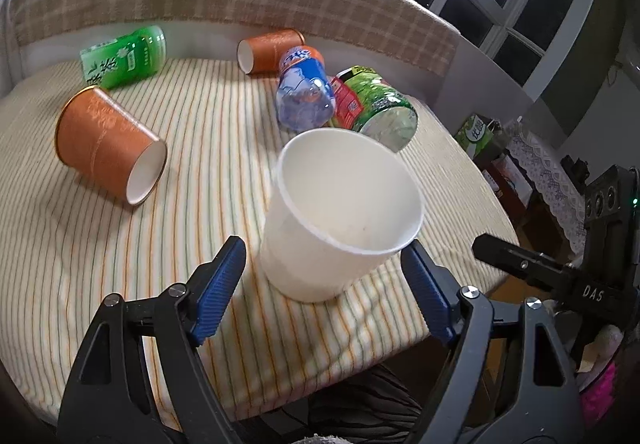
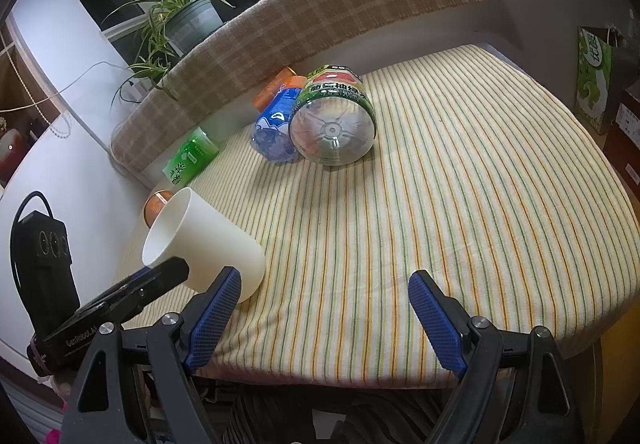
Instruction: Flip cup upright
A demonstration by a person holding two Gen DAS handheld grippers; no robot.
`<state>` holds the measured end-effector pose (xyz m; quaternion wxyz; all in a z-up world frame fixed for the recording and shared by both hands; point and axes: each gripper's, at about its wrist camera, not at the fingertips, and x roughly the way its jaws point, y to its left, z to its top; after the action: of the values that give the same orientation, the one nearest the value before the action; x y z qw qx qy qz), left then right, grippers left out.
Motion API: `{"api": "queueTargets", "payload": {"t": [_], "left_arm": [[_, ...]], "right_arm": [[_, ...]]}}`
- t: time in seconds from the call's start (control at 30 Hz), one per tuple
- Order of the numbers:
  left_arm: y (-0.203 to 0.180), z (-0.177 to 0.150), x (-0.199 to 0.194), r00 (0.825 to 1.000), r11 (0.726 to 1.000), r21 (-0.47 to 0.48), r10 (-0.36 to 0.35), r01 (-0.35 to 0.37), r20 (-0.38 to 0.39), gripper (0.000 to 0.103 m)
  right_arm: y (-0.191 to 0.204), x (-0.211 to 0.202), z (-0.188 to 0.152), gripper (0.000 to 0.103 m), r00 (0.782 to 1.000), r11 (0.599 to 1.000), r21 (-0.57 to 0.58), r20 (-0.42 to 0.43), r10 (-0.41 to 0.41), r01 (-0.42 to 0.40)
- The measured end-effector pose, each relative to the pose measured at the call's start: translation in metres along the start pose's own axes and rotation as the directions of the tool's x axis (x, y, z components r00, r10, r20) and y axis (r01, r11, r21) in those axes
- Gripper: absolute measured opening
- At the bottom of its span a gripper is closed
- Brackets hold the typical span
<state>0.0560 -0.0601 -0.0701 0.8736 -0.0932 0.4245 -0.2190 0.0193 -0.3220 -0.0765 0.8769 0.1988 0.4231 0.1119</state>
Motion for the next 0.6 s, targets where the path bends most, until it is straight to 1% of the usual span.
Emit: {"api": "queueTargets", "payload": {"t": [0.13, 0.27, 0.37, 0.47, 0.57, 0.6], "left_arm": [[0.004, -0.007, -0.006, 1.0, 1.0, 0.009, 0.027, -0.027, 0.01, 0.084], [0.008, -0.016, -0.021, 0.995, 0.997, 0.021, 0.077, -0.078, 0.056, 0.084], [0.01, -0.02, -0.035, 0.987, 0.991, 0.032, 0.125, -0.129, 0.106, 0.084], [0.012, -0.021, -0.051, 0.968, 0.981, 0.035, 0.183, -0.192, 0.172, 0.084], [0.013, -0.016, -0.068, 0.944, 0.972, 0.016, 0.224, -0.235, 0.243, 0.084], [0.013, -0.014, -0.075, 0.933, 0.969, 0.01, 0.236, -0.248, 0.271, 0.084]], "right_arm": [[0.005, -0.001, 0.0, 0.088, 1.0, 1.0, -0.022, 0.011, 0.0, 0.001], [0.016, -0.002, -0.001, 0.088, 0.999, 0.998, -0.064, 0.048, -0.006, 0.009], [0.023, -0.004, -0.002, 0.088, 0.997, 0.996, -0.093, 0.073, -0.009, 0.016], [0.03, -0.006, -0.001, 0.088, 0.995, 0.992, -0.122, 0.102, -0.009, 0.021], [0.037, -0.013, 0.0, 0.088, 0.989, 0.989, -0.145, 0.145, -0.011, 0.032], [0.039, -0.016, 0.001, 0.088, 0.987, 0.988, -0.15, 0.158, -0.012, 0.036]]}}
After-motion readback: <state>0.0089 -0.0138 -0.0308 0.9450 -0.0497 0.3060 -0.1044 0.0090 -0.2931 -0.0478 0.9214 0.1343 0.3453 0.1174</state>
